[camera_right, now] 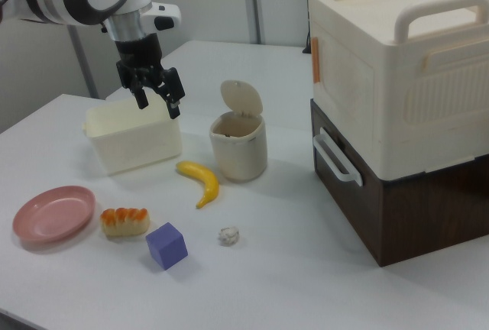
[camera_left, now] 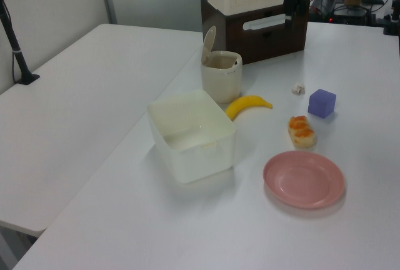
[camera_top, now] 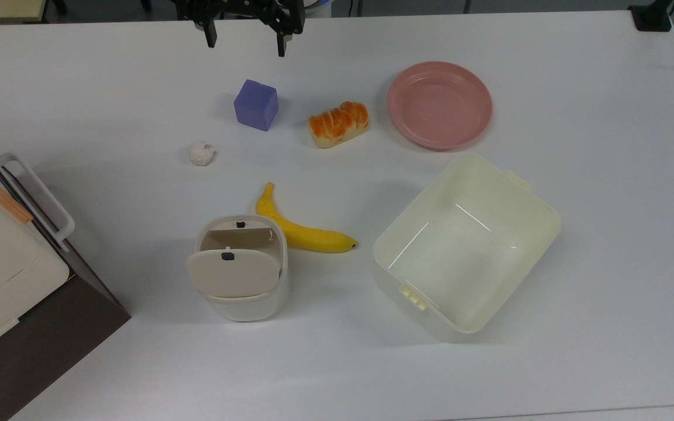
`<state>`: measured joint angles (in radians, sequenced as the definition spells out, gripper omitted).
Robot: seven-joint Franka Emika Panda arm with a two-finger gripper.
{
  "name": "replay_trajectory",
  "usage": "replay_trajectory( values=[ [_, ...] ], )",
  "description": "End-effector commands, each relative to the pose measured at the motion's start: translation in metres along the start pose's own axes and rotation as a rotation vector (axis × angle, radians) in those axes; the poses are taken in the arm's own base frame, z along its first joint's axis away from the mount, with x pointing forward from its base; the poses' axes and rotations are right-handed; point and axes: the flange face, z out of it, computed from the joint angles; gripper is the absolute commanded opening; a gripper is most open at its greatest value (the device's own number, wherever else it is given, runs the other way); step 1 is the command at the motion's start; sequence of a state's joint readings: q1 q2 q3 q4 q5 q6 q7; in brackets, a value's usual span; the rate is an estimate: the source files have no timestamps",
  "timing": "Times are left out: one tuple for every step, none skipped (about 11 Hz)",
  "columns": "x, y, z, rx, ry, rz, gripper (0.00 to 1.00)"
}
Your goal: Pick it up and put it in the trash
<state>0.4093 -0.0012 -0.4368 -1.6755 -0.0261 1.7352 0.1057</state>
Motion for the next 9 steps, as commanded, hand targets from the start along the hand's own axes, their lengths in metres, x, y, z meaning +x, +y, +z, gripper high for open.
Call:
replay_trajectory(
  values=[
    [-0.0123, -0.0049, -0.0019, -0.006, -0.045, -0.085, 1.0],
    [-0.0126, -0.0049, -0.0011, -0.007, -0.048, -0.085, 1.0],
    [-0.0127, -0.0047, -0.0016, -0.008, -0.048, -0.084, 1.0],
    [-0.0126, -0.0046, -0.0016, -0.01, -0.048, -0.084, 1.0],
    [-0.0126, -0.0046, -0.0016, -0.01, -0.048, -0.084, 1.0],
    [-0.0126, -0.0044, -0.0016, -0.011, -0.048, -0.084, 1.0],
    [-0.0126, -0.0043, -0.0016, -0.013, -0.048, -0.085, 1.0],
    [-0.0123, -0.0037, 0.0004, -0.023, -0.05, -0.088, 1.0],
    [-0.0114, -0.0037, 0.0014, -0.035, -0.046, -0.094, 1.0]
  ],
)
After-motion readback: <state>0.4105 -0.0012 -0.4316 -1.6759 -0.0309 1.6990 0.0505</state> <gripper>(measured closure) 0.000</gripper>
